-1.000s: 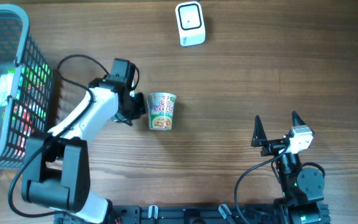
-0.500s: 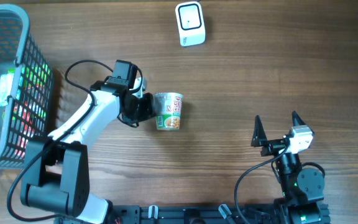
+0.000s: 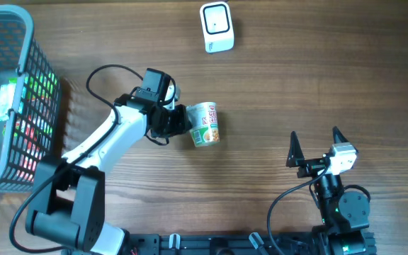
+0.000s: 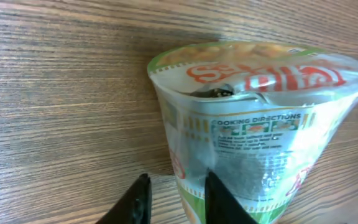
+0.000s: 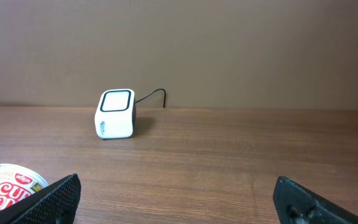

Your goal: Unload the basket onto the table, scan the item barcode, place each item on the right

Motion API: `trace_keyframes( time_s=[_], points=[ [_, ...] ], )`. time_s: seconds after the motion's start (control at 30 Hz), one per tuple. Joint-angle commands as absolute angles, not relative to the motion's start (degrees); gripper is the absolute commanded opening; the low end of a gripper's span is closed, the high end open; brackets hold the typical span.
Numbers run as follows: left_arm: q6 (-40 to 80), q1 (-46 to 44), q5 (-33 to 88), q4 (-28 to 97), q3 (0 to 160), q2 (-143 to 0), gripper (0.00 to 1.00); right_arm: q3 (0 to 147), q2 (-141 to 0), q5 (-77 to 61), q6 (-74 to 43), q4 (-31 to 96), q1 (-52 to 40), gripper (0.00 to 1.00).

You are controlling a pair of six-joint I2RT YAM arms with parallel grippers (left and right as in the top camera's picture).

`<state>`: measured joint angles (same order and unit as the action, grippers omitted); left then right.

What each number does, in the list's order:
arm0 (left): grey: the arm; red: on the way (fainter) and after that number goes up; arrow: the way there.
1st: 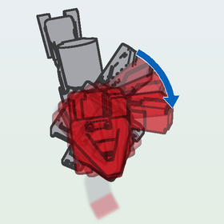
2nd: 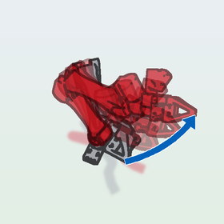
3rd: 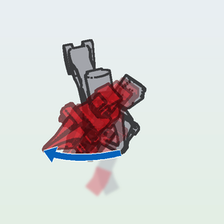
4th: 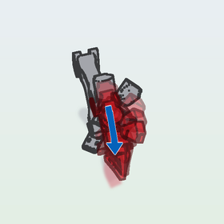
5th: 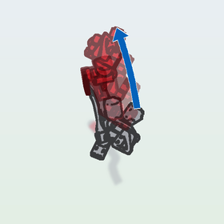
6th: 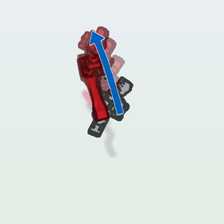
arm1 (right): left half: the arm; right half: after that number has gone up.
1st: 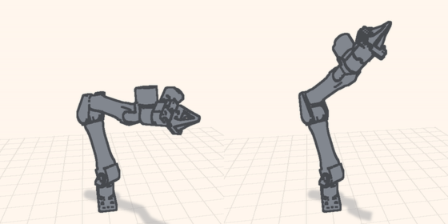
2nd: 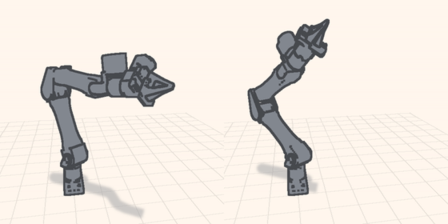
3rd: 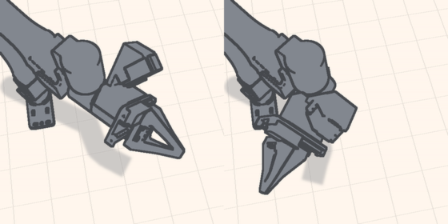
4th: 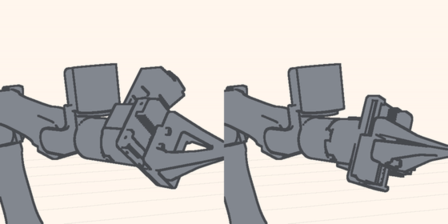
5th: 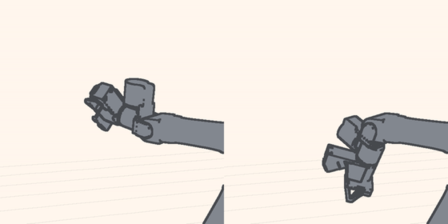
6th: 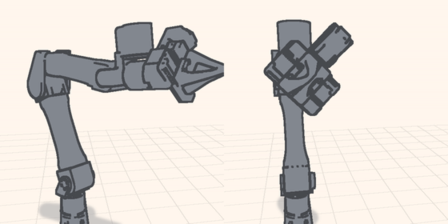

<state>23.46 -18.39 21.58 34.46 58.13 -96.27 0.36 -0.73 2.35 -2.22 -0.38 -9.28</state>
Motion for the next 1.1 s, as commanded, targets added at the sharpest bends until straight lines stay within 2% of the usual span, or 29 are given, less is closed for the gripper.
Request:
trace_keyframes(
  time_s=[0.0, 0.3, 0.6, 0.63, 0.77, 0.83, 0.9, 0.93, 1.07],
  points=[
    [23.62, -18.63, 22.46, 33.54, 58.94, -94.83, 0.27, 0.3, -0.43, 2.02, -1.56, -0.58, -9.02, 1.0],
    [23.62, -18.79, 22.7, 32.29, 58.94, -94.83, 0.26, 0.3, -0.43, 0.97, -1.67, -0.51, -9.02, 1.0],
    [23.9, -25.26, 22.7, 27.44, 58.94, -94.83, 0.29, 0.3, -0.43, 0.99, -1.63, -0.51, -9.02, 1.0],
    [25.02, -25.76, 22.72, 26.61, 58.94, -94.83, 0.32, 0.3, -0.43, 0.99, -1.63, -0.51, -9.02, 1.0],
    [25.85, -26.55, 22.26, 23.29, 58.94, -94.83, 0.52, 0.3, -0.43, 0.99, -1.63, -0.49, -9.02, 1.0],
    [25.98, -26.55, 22.24, 23.31, 58.94, -95.02, 0.7, 0.3, -0.43, 0.99, -1.65, -0.49, -9.02, 1.0],
    [25.98, -26.59, 22.22, 23.62, 58.92, -95.72, 0.83, 0.3, -0.43, 0.99, -1.65, -0.49, -9.02, 1.0],
    [25.98, -26.65, 22.06, 23.57, 58.83, -96.16, 0.86, 0.3, -0.43, 0.99, -1.61, -0.49, -9.02, 1.0],
    [26.0, -27.92, 21.3, 23.33, 58.83, -97.43, 0.89, 0.3, -0.43, 0.99, -1.63, -0.49, -9.02, 1.0]
  ],
)
